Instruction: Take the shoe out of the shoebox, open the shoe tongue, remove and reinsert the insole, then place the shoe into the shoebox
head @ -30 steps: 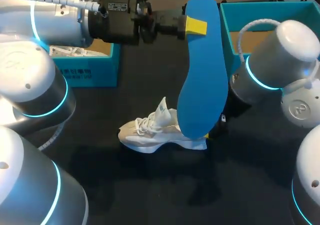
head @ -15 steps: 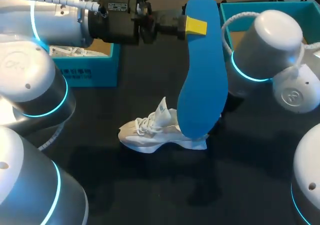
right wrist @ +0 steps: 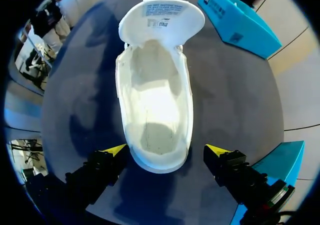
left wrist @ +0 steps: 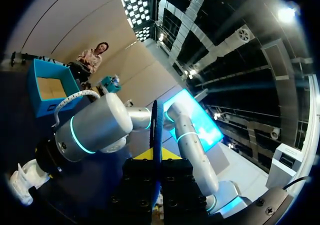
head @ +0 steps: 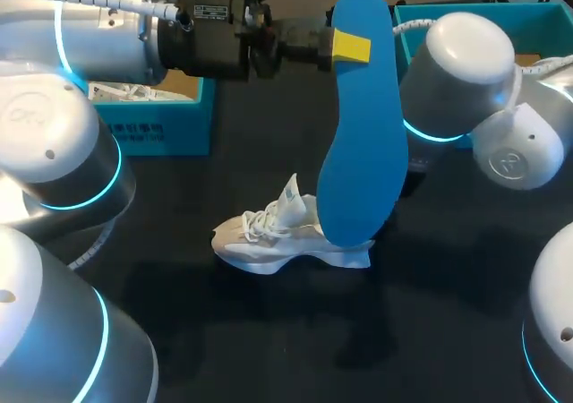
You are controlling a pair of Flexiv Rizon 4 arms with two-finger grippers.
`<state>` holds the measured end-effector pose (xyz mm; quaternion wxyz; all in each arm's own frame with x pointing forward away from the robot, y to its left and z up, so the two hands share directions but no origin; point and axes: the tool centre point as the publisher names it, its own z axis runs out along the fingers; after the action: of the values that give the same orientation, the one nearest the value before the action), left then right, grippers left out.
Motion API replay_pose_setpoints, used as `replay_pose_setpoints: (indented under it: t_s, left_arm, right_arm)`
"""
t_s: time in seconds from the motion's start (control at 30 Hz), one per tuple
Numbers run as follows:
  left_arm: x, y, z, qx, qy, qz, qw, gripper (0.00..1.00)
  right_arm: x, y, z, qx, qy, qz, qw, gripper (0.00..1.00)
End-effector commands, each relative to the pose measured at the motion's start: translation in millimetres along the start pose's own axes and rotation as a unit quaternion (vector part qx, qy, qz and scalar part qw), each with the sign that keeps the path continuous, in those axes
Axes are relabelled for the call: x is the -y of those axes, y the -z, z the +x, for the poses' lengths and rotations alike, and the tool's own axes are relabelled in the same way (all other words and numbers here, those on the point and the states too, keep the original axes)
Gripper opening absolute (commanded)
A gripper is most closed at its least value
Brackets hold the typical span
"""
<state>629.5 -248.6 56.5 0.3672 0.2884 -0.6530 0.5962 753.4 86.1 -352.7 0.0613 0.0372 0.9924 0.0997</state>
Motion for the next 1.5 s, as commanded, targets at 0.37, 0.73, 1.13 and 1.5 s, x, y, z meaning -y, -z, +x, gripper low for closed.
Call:
replay_pose_setpoints:
  t_s: [0.37,0.73,1.13,1.5]
  left_arm:
    - [-1,0,0.1,0.001,0.0,0.001,1.0,0.0]
    - [-1,0,0.1,0.001,0.0,0.001,1.0,0.0]
    - [-1,0,0.1,0.001,0.0,0.001,1.0,0.0]
    - [-1,0,0.1,0.001,0.0,0.001,1.0,0.0]
  right_arm:
    - [-0.5,-1,1.4,0.002,-0.001,0.001,1.0,1.0]
    - [-0.5,-1,1.4,0.002,-0.001,0.001,1.0,1.0]
    - [-8.8,8,0.6,-0.001,0.001,0.011,1.0,1.0]
    - [-21.8,24,0.4,-0.006,-0.01,0.027,1.0,1.0]
